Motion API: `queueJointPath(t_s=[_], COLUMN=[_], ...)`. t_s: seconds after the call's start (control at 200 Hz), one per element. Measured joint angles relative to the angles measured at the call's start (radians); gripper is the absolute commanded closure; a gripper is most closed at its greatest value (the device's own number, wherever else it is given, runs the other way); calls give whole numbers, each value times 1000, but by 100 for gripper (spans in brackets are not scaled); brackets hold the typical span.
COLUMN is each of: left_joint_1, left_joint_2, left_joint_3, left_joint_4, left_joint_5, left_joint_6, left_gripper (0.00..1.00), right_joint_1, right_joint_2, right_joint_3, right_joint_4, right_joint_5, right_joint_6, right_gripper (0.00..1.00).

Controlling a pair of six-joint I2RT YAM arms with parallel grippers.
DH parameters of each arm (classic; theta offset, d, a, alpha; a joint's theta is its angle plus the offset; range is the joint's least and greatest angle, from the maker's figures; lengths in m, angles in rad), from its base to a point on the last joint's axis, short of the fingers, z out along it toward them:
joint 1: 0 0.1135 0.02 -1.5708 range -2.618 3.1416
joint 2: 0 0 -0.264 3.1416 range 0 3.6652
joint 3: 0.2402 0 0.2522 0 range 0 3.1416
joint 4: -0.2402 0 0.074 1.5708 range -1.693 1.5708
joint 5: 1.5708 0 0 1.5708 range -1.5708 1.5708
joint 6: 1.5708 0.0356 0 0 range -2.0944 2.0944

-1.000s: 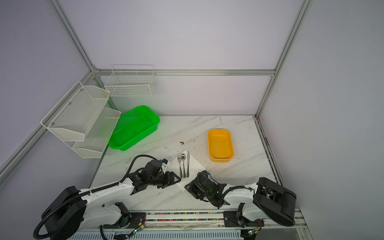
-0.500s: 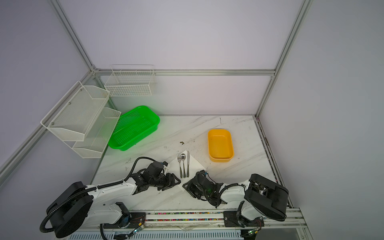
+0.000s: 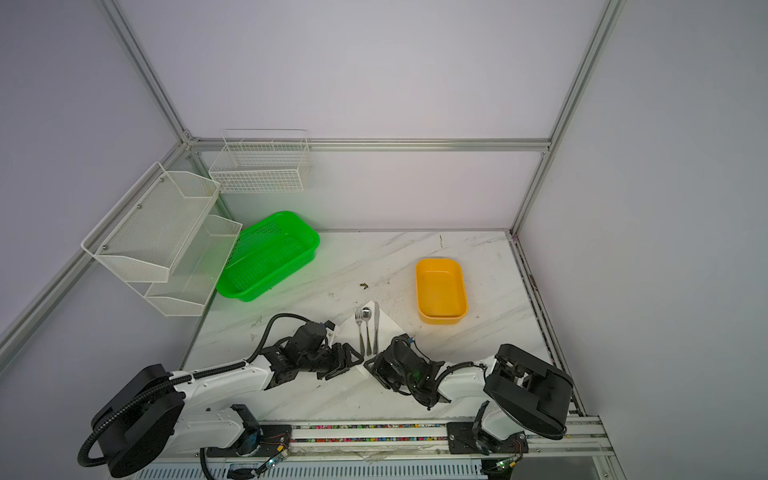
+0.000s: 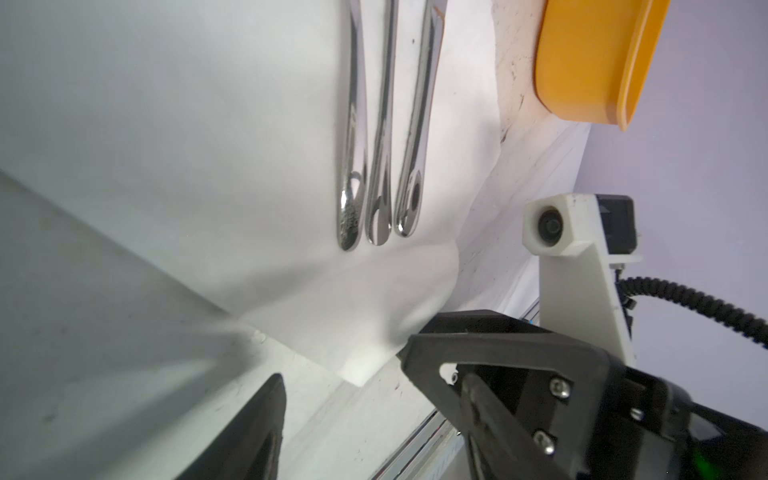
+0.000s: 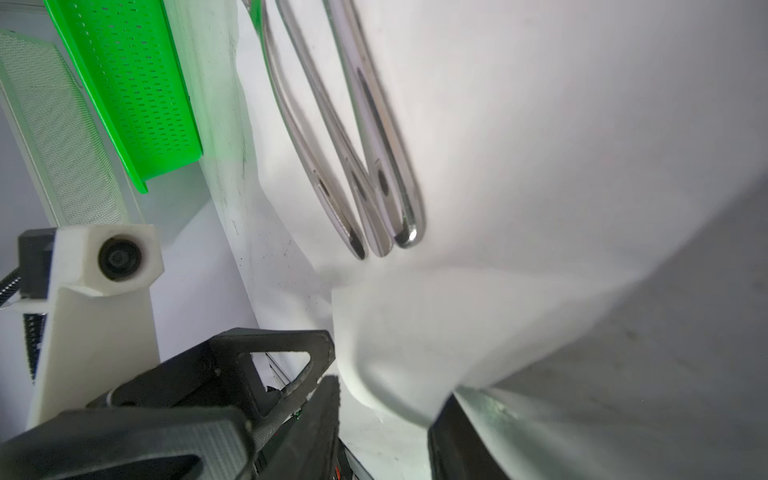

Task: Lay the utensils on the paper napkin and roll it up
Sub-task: 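Move both grippers to the napkin corner nearest the robot and pinch it, then lift the pinched napkin corner with both grippers and fold it over the utensils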

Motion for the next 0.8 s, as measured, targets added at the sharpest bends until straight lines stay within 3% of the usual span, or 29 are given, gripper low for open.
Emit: queueJointPath(t_s=[0.215, 0.43, 0.795], left_joint_1=[0, -2, -8], left_joint_2=[26, 63, -78], left_joint_3=[-18, -28, -42], left_joint_4=[169, 237, 71], left_joint_5=[-6, -7, -100], left_joint_6=[-104, -167, -155], left_gripper=[33, 22, 15], right_joint_1=[-14, -24, -37], right_joint_2=[-29, -29, -35], right_joint_3=[0, 0, 0], right_joint_4=[0, 0, 8], right_joint_5=[1, -1, -1], right_joint_6=[-11, -17, -22], right_gripper=[62, 62, 62])
